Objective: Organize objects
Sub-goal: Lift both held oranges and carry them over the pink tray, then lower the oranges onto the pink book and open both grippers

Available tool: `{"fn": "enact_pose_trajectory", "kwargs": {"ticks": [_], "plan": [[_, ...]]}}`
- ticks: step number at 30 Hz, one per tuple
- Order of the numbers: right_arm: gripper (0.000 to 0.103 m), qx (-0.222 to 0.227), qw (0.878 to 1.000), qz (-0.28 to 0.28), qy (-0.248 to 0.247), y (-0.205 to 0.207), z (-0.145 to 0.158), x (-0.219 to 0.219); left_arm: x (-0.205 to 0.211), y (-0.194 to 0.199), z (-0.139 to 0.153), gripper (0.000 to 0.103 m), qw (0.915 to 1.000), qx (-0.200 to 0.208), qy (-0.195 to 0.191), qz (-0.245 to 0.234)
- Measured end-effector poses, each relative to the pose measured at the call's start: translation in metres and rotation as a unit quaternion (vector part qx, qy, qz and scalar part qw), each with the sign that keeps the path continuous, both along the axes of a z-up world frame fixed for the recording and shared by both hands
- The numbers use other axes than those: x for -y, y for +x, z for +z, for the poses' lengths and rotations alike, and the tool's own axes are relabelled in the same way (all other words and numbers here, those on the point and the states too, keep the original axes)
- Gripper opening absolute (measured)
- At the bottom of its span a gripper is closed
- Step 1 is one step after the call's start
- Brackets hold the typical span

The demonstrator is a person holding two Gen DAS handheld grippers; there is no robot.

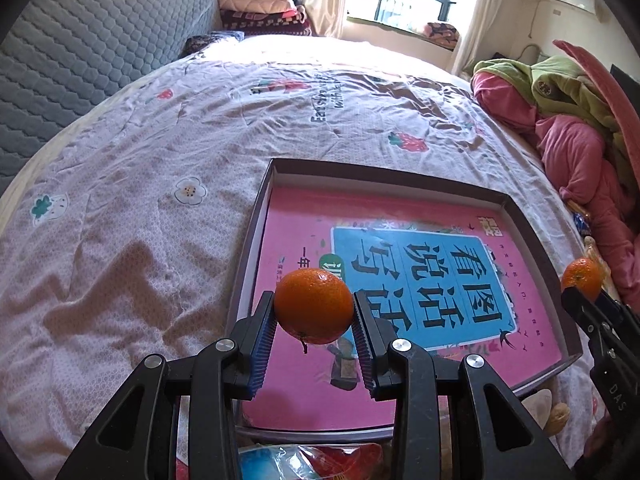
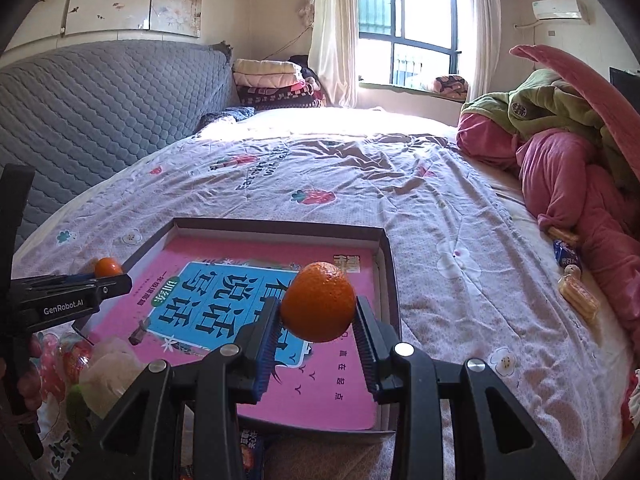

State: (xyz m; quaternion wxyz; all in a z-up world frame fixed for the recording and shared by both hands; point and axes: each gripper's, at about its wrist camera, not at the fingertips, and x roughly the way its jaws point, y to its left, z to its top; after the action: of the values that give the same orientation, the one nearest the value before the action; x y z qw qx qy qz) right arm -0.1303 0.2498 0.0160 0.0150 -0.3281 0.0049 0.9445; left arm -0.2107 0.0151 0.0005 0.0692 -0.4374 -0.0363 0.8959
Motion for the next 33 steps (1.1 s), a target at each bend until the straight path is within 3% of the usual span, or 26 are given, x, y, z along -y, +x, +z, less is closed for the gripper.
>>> {"fn": "enact_pose_trajectory", "kwargs": {"ticks": [19, 33], "plan": [[0.037, 0.089, 0.996, -0.004, -0.018, -0.018, -0.04, -0.002, -0.013, -0.008, -0.024, 0.038, 0.999, 0.04, -0.016, -0.011], [0.037, 0.102, 0.995, -0.006, -0.02, -0.019, -0.045, -0.005, -0.014, -0.01, -0.027, 0.039, 0.9987, 0.047, -0.008, -0.018]]}}
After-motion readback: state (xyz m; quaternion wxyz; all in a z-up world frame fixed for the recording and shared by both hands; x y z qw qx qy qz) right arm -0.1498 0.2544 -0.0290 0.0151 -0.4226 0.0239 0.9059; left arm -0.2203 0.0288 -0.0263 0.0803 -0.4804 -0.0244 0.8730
